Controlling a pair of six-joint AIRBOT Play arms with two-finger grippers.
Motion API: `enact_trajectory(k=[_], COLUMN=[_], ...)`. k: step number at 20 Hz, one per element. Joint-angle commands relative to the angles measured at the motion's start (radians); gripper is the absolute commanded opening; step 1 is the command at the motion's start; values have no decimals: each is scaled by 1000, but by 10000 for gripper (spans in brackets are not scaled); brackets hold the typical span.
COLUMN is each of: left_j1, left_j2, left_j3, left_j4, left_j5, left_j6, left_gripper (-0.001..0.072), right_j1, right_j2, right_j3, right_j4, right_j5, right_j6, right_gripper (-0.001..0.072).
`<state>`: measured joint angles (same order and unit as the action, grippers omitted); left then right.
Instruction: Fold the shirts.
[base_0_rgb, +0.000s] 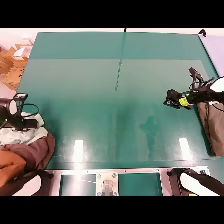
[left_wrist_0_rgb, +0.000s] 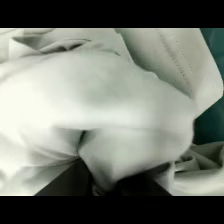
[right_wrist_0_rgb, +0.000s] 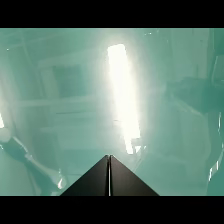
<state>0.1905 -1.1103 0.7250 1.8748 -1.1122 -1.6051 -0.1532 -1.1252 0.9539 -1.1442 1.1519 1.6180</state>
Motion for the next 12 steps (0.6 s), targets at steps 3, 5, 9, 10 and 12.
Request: enact_trajectory(k=[3, 5, 9, 10, 12], left_j1=[-95, -211, -454, -505, -591], left_j2=[-15, -15, -15, -15, -31], left_j3=[255, 424, 668, 685, 683], left_j4=[-193, -272, -407, -443, -496], left_j5=[-66, -110, -61, -22, 48], left_j6=[98, 122, 121, 121, 121], left_gripper=[21, 21, 21, 20, 21], right_j1=[0, 0, 0, 0, 0], right_j2=[0, 0, 0, 0, 0], right_j3=[-1, -1, -1, -1, -1], right_j4=[0, 0, 0, 0, 0], right_j5=[0, 0, 0, 0, 0], right_j6=[0, 0, 0, 1, 0], right_gripper=[24, 25, 25, 25, 25])
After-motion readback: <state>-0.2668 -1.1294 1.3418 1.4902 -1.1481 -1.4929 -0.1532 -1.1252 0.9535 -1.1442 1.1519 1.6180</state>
